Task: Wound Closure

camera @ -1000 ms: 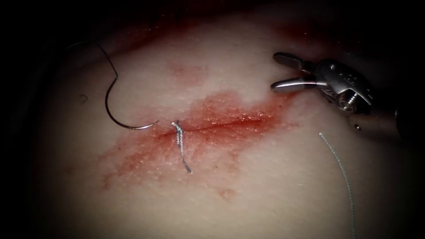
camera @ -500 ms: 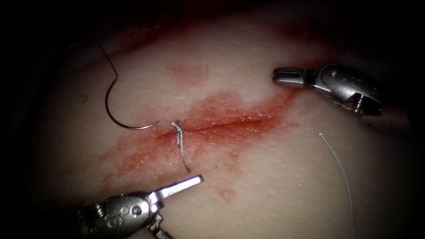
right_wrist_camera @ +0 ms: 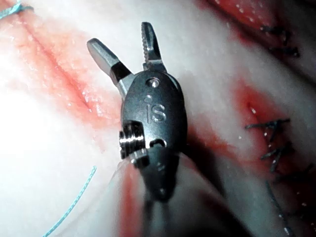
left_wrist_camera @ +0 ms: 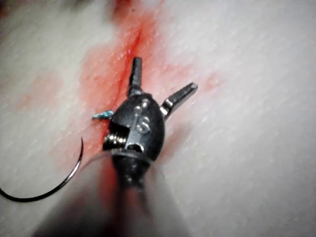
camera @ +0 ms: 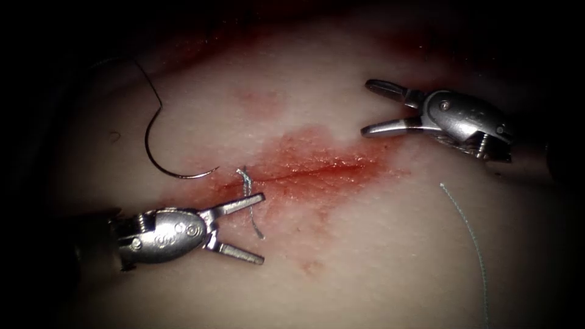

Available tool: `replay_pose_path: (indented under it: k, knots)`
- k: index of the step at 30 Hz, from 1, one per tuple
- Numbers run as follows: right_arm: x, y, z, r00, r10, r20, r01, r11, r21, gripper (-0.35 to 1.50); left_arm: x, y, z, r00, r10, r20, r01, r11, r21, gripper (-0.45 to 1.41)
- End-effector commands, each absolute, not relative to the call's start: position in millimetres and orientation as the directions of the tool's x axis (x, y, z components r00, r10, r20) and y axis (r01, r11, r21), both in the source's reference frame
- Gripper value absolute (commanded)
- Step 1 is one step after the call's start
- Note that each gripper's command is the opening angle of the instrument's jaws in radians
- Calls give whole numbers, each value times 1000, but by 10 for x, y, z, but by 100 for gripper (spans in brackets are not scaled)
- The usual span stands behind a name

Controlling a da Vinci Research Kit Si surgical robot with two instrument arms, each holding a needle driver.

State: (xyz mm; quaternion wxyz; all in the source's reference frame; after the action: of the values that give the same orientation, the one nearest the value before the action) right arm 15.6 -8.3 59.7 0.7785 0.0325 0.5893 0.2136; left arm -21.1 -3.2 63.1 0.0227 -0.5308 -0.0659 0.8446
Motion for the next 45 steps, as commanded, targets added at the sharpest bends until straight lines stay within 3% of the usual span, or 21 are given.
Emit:
replay_pose_path:
  k: [1,14,23,36,41,45]
  knots:
    - [166,-85,603,215,371,-904,-290,908,304,100,-216,-35,643,-452,94,-887,35,-992,-123,69]
    - [174,-91,602,219,371,-902,-282,910,306,100,-218,-45,672,-622,-117,-774,198,-980,-10,39]
    - [174,-92,601,219,371,-903,-280,910,306,98,-231,-50,679,-693,-227,-684,250,-966,67,37]
    - [175,-93,601,218,371,-903,-279,910,306,96,-224,-54,702,-763,-226,-606,265,-964,26,39]
    - [175,-93,601,218,370,-903,-278,910,306,91,-231,-62,707,-749,-262,-608,301,-953,40,19]
    - [175,-93,601,218,370,-903,-278,911,306,89,-238,-66,702,-735,-303,-606,329,-942,73,19]
